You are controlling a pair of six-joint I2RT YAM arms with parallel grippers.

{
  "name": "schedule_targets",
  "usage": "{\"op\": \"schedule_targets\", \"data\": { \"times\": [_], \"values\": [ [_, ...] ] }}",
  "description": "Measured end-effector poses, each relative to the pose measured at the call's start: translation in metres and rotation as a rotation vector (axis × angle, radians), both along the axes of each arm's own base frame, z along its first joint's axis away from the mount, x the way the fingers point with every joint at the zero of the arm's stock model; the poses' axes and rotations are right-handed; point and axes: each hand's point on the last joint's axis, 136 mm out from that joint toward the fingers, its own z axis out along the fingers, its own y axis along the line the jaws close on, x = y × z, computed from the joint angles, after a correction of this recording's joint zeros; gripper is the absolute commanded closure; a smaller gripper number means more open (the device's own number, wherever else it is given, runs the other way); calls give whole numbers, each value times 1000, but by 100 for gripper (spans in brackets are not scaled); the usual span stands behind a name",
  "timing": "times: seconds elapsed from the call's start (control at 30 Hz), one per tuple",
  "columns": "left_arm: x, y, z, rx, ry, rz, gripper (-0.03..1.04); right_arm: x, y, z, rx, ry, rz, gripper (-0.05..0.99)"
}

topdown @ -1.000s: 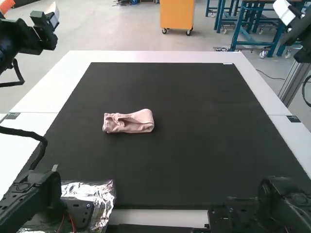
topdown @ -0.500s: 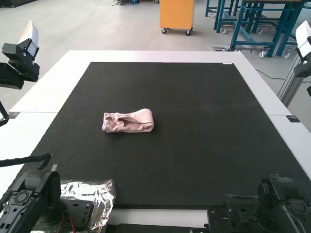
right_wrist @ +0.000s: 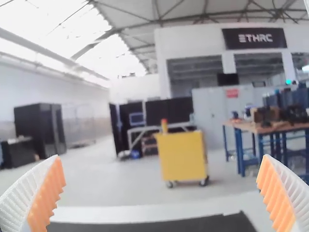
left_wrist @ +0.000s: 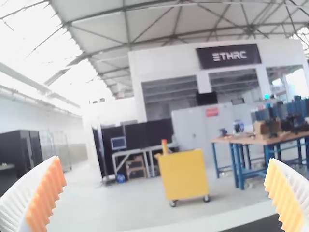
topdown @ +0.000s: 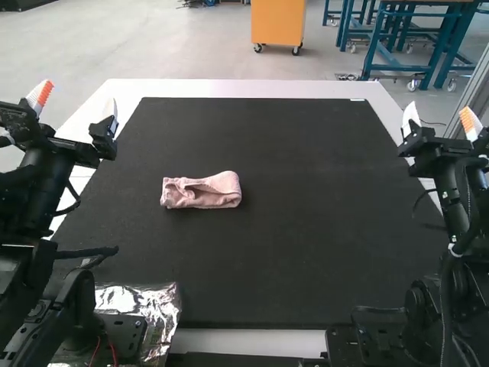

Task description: Fold the towel.

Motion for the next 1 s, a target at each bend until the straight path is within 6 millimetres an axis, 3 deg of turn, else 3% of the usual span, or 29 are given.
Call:
{"op": "schedule_targets", "data": {
  "times": [0.1,0.23,0.33,0.4,0.5,0.7,0.83,1.0],
  "values": [
    [9,1,-21,0,9,11,4,6,-1,-15,26,44,6,2],
    [23,21,-55,-34,65,118,4,12,0,-32,27,66,14,2],
    [32,34,-79,-60,164,191,4,9,13,-30,-60,8,55,2],
    [37,39,-93,-72,225,216,4,10,23,-38,-123,13,89,2],
    [42,42,-116,-86,323,235,4,18,32,-63,-158,108,137,2],
    [46,45,-156,-138,482,235,4,20,36,-76,-187,153,157,2],
    [46,45,-159,-194,495,220,4,27,31,-105,-179,278,139,2],
    [46,45,-163,-263,506,206,4,34,2,-136,-138,419,-17,2]
  ]
}}
